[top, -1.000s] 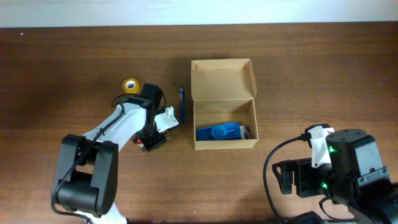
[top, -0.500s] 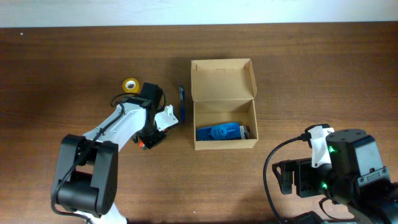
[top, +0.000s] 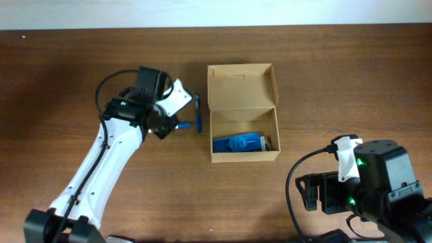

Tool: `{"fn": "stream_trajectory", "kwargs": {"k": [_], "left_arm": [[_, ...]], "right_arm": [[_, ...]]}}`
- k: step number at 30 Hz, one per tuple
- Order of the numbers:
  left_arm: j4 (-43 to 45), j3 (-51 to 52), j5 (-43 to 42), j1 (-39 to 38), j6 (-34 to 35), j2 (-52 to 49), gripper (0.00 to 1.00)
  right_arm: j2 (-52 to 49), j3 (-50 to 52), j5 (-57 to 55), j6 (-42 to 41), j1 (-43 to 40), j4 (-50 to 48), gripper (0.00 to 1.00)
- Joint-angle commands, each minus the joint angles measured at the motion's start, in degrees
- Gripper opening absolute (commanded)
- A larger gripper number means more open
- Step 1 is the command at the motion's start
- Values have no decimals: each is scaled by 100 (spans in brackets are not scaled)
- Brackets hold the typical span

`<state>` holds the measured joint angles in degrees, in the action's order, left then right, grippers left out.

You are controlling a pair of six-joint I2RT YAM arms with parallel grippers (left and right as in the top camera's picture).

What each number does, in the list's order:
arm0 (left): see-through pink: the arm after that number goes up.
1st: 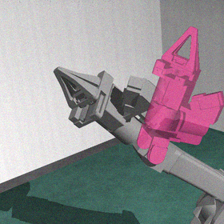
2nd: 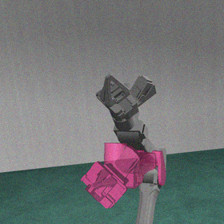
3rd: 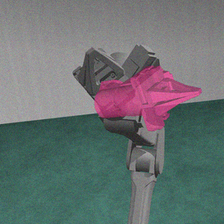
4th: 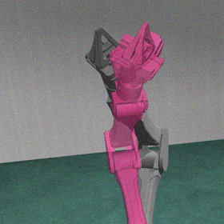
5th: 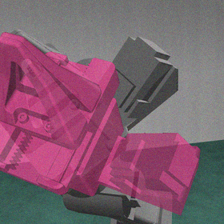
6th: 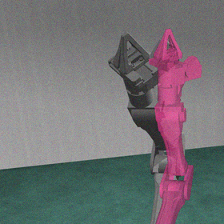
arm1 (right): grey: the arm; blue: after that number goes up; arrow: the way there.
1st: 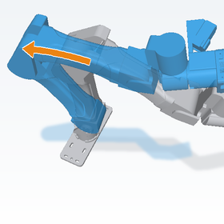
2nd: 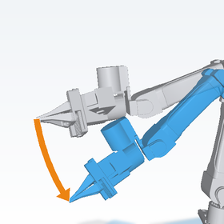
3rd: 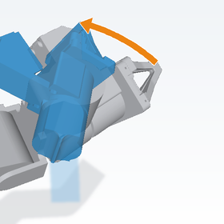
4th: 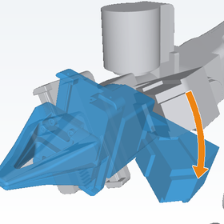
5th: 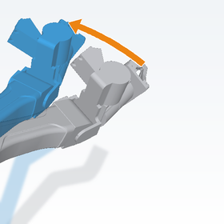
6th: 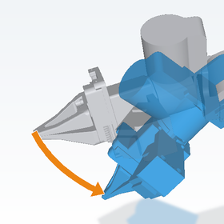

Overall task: Pack container
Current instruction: 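Carry the red stapler into the box and lower it beside the holder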

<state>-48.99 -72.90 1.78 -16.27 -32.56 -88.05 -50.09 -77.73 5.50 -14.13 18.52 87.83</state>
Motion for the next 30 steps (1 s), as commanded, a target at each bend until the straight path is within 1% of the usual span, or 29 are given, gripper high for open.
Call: {"fn": "stream_trajectory", "kwargs": {"k": [1, 4, 6, 11, 14, 17, 20, 30], "left_arm": [[-4, -468, -48, -442, -555, 35, 2], [15, -981, 2, -1014, -940, -258, 2], [11, -1377, 238, -1294, -1056, -660, 2], [-57, -2059, 210, -1700, -1515, -1478, 2], [-275, -2487, 212, -1902, -1858, -1980, 2], [-306, -2745, 201, -2074, -1856, -2374, 2], [-531, -2752, -227, -2107, -1851, -2542, 2], [-662, -2750, -245, -2031, -1851, -3169, 1]], "right_arm": [[22, -59, 7, 22, 33, -17, 99], [22, -59, 7, 22, 33, -15, 99], [22, -59, 7, 22, 33, -17, 99], [22, -59, 7, 22, 33, -15, 99], [22, -59, 7, 24, 33, -15, 99], [22, -59, 7, 22, 33, -15, 99], [22, -59, 7, 24, 33, -15, 99], [22, -59, 7, 22, 33, -17, 99]]}}
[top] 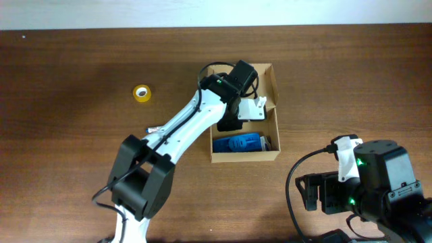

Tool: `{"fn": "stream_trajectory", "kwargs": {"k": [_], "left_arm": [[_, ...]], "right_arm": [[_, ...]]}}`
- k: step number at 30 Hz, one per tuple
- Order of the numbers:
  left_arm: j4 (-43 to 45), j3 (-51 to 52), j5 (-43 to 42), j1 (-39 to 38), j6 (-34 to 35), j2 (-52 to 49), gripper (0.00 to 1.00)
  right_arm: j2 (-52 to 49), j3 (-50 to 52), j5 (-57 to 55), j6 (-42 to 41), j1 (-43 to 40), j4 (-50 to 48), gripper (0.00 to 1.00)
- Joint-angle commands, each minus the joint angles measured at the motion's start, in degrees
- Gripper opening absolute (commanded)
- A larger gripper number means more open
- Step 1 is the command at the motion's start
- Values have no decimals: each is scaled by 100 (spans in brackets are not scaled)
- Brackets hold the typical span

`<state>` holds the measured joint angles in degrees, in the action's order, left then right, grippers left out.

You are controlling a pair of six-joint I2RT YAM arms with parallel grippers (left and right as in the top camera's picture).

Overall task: Pack container
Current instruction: 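Carry the red stapler into the box and lower it beside the holder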

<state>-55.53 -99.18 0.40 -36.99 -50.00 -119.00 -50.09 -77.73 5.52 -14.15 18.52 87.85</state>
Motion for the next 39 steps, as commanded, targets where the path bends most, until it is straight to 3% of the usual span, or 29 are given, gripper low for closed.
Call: {"fn": "stream_trajectory", "kwargs": {"k": [1, 10, 12, 13, 15, 18, 28, 35, 39], "left_arm": [[-13, -122, -107, 42, -107, -107, 2], [-55, -122, -105, 42, -105, -389, 2], [-55, -122, -105, 42, -105, -389, 21], [-55, -122, -105, 42, -105, -389, 22], [-66, -122, -103, 42, -83, -389, 37], [-90, -122, -103, 39, -63, -389, 48], [-186, -238, -107, -15, 105, -323, 49], [-667, -743, -107, -149, 282, 481, 49], [-671, -743, -107, -70, 1145, 1123, 48]], "right_arm": [[22, -59, 4, 26, 33, -17, 99], [22, -59, 4, 24, 33, -20, 99], [22, -59, 4, 26, 33, -17, 99], [22, -59, 4, 24, 33, -20, 99], [22, -59, 4, 24, 33, -17, 99], [22, -59, 4, 24, 33, -17, 100], [22, -59, 4, 24, 33, -20, 99], [22, -59, 4, 26, 33, -20, 99], [22, -59, 4, 26, 33, -20, 99]]}}
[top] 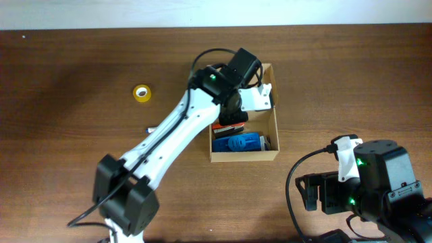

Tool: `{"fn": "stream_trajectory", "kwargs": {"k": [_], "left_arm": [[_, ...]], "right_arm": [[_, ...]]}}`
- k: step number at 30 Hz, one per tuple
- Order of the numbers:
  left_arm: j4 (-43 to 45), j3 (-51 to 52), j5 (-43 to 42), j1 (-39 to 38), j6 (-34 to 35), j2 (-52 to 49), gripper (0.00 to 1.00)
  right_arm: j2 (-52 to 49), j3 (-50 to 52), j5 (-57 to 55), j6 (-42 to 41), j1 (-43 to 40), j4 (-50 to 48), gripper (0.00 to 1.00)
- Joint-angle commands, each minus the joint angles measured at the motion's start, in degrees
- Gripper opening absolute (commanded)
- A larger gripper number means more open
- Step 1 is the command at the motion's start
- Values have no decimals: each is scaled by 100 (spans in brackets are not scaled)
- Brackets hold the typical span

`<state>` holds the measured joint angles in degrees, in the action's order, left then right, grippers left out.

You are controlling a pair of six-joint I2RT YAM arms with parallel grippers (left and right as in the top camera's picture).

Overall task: Pack container
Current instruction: 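Carry the red stapler into the box and lower it beside the holder, then move the left gripper to the yellow tape roll and grasp it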

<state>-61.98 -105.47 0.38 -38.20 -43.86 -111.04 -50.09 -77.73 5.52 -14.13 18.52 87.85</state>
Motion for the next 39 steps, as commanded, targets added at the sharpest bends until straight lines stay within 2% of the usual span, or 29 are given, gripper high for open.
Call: {"fn": "stream_trajectory", "kwargs": {"k": [1, 7, 10, 17, 20, 23, 26, 28, 33, 39], "left_arm": [[-28, -114, -105, 103, 758, 422, 49], [-356, -114, -105, 1080, 2332, 619, 48], [-385, -114, -103, 1617, 2769, 619, 49], [-190, 44, -103, 3014, 2822, 492, 50], [229, 52, -105, 3482, 2822, 33, 50], [706, 52, -105, 3729, 2822, -573, 63], [1137, 52, -107, 3799, 2822, -1073, 83], [1471, 52, -105, 3801, 2822, -1447, 92], [1947, 52, -105, 3799, 2824, -2004, 93], [1884, 52, -101, 3799, 3058, -2304, 93]], "right_arm": [[22, -59, 4, 22, 33, -17, 99], [22, -59, 4, 24, 33, -17, 99], [22, -59, 4, 24, 33, -20, 99], [22, -59, 4, 24, 33, -17, 99], [22, -59, 4, 24, 33, -20, 99], [22, -59, 4, 22, 33, -20, 99], [22, -59, 4, 22, 33, -20, 99], [22, -59, 4, 22, 33, -17, 99], [22, -59, 4, 22, 33, -17, 99], [22, -59, 4, 24, 33, -20, 99]]}}
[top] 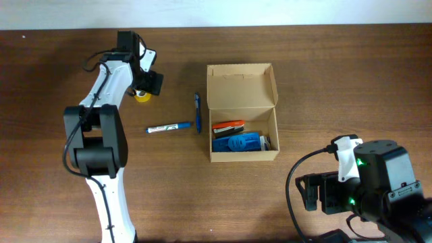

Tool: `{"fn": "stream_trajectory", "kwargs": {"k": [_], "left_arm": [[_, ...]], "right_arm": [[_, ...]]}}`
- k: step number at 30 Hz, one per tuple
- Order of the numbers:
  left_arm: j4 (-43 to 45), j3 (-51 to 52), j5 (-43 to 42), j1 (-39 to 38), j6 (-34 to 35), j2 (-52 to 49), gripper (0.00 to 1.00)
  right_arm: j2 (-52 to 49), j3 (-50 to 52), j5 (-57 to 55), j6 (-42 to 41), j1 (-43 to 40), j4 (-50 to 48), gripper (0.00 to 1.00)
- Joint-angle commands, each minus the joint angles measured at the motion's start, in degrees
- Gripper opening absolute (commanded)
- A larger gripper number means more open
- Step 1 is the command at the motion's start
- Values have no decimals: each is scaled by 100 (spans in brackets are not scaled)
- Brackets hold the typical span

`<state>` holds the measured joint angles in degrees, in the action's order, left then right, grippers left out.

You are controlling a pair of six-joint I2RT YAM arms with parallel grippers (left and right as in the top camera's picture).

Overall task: Pack container
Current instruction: 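Move the left gripper to the yellow tape roll and grasp it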

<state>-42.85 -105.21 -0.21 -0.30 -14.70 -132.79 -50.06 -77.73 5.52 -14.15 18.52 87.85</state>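
An open cardboard box (273, 135) stands mid-table with its lid flap raised at the back. Inside lie an orange stapler-like item (228, 125) and, in front of it, a blue packet (237, 143). Left of the box a blue pen (197, 113) lies lengthwise, and a blue-and-white marker (169, 127) lies crosswise. At the far left sits a yellow tape roll (140, 95). My left gripper (148, 82) hovers at the roll's upper right edge, apparently open and holding nothing. My right gripper (312, 193) rests folded at the front right, its fingers unclear.
The left arm (101, 101) stretches along the left side of the table, from the front edge to the far left. The right arm's base and black housing (381, 182) fill the front right corner. Bare brown wood surrounds the box.
My left gripper was inside the box over the orange item. It is now out at the far left by the yellow tape roll. The orange item stays in the box. The right arm is unchanged.
My left gripper first sat left of the box near the pen, with something reddish at its tip. Then it reached into the box. Then the orange item showed beneath it there. Now the item lies in the box and the gripper is at the tape roll.
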Motion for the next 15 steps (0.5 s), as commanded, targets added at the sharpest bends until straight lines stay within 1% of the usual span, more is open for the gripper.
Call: {"fn": "stream_trajectory", "kwargs": {"k": [1, 8, 15], "left_arm": [[-90, 28, -42, 9, 140, -136, 93], [-463, 28, -46, 76, 177, -136, 92], [-472, 28, -48, 201, 299, -144, 92]], "right_arm": [[20, -59, 4, 26, 33, -17, 99], [20, -59, 4, 26, 33, -17, 99], [20, -59, 4, 26, 33, -20, 99]]}}
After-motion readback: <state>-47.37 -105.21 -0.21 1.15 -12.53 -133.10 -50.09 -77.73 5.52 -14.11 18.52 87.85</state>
